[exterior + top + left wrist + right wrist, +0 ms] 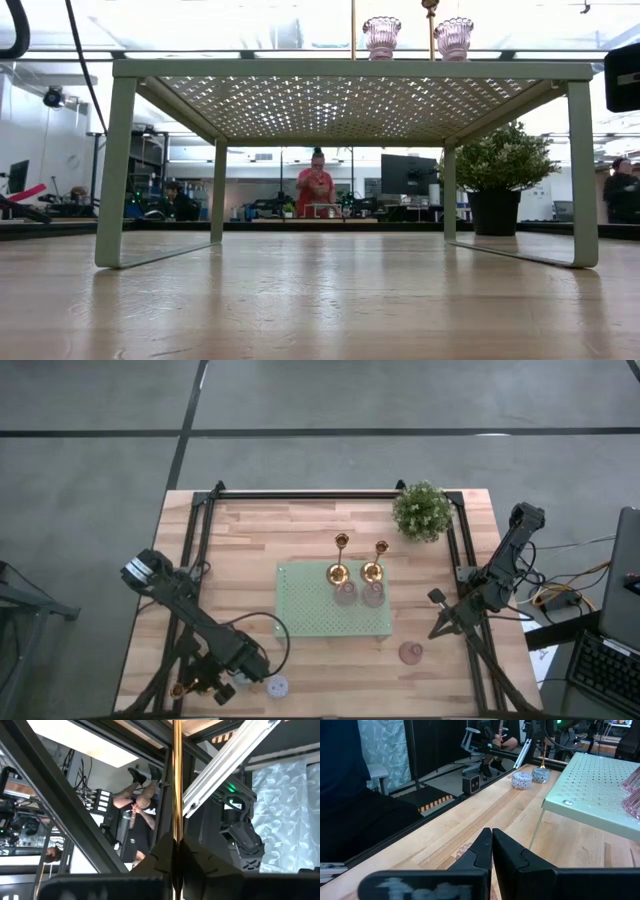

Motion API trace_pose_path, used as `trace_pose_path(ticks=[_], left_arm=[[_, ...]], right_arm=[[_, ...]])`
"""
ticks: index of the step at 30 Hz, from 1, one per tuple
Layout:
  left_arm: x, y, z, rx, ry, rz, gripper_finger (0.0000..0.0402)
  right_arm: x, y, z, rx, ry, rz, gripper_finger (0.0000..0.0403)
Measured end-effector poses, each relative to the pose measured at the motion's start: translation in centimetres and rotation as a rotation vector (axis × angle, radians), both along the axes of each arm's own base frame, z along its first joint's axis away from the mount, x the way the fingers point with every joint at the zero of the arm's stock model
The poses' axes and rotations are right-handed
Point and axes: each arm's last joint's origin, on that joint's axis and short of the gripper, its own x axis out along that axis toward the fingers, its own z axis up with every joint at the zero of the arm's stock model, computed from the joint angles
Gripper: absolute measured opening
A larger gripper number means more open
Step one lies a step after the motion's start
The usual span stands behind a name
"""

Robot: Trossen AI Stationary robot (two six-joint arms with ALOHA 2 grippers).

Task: Pick & Place candle stick holders
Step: Put the gold candle holder on the shelf

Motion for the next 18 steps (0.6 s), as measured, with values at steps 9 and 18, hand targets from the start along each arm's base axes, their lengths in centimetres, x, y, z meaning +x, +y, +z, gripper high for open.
trace_pose_path(ticks=[9, 18], left_arm=[[0.2, 0.6, 1.7, -0.007, -0.038, 0.037, 0.002], [1.0, 3.8, 7.2, 0.051, -0.116, 0.261, 0.0022]], right_arm=[[0.0, 0.0, 0.0, 0.0, 0.001, 0.0, 0.0008], [0.0, 0.0, 0.0, 0.0, 0.001, 0.0, 0.0008]])
